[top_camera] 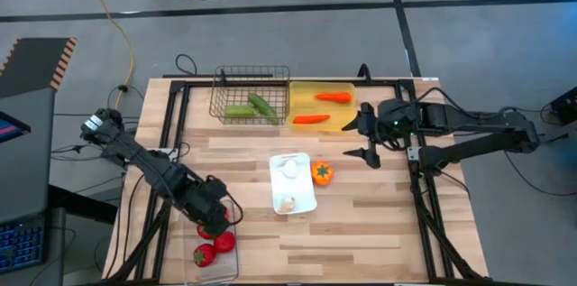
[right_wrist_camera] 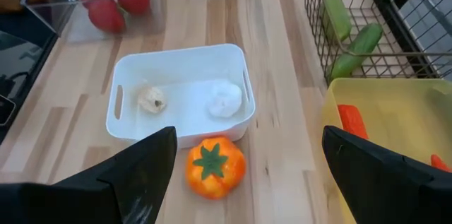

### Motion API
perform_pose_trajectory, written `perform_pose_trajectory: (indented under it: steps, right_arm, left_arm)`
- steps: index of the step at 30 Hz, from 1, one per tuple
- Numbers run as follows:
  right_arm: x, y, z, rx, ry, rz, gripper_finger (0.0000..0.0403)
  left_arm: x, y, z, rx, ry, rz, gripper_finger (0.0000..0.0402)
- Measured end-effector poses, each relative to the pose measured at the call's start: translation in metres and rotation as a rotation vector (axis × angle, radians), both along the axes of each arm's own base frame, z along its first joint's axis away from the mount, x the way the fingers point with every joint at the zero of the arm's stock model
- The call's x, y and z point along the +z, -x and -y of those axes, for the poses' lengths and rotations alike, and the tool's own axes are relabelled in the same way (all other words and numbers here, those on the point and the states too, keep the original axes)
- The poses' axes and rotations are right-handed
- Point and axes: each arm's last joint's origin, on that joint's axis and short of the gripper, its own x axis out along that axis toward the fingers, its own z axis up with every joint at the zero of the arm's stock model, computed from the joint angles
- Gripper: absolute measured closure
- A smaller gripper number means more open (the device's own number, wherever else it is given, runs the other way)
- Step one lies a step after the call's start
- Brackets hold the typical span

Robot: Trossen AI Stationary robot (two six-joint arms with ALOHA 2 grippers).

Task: Sort produce into baskets
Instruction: Put the top orange tomato into the transparent bin, then put the orange tomato into the transparent bin

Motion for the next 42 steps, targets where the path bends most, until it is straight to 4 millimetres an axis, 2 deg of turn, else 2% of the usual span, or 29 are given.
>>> perform_pose_trajectory:
  steps: [7, 13, 21, 25, 32, 42]
  right_arm:
    - [-0.003, -0.004, 0.000, 0.000, -0.001, -0.019, 0.0022]
    - [-0.004, -0.004, 0.000, 0.000, -0.002, -0.023, 0.0022]
    - [-0.006, -0.003, 0.000, -0.001, -0.006, -0.048, 0.0022]
    - [-0.012, -0.006, -0.002, -0.002, -0.026, -0.097, 0.0022]
    - [-0.031, -0.024, -0.012, 0.025, -0.056, -0.214, 0.0022]
    - [-0.071, -0.063, -0.021, 0.093, -0.017, -0.356, 0.0022]
  left_arm:
    - [0.000, 0.009, 0.013, -0.060, -0.017, 0.016, 0.0115]
    - [0.000, 0.011, 0.014, -0.001, -0.070, 0.040, 0.0110]
    - [0.000, 0.011, 0.013, 0.005, -0.087, 0.050, 0.0048]
    - [0.000, 0.010, 0.014, 0.006, -0.086, 0.054, 0.0033]
    - [0.000, 0.007, 0.014, 0.018, -0.117, 0.112, 0.0031]
    - [0.001, 0.004, 0.013, 0.049, -0.172, 0.185, 0.0031]
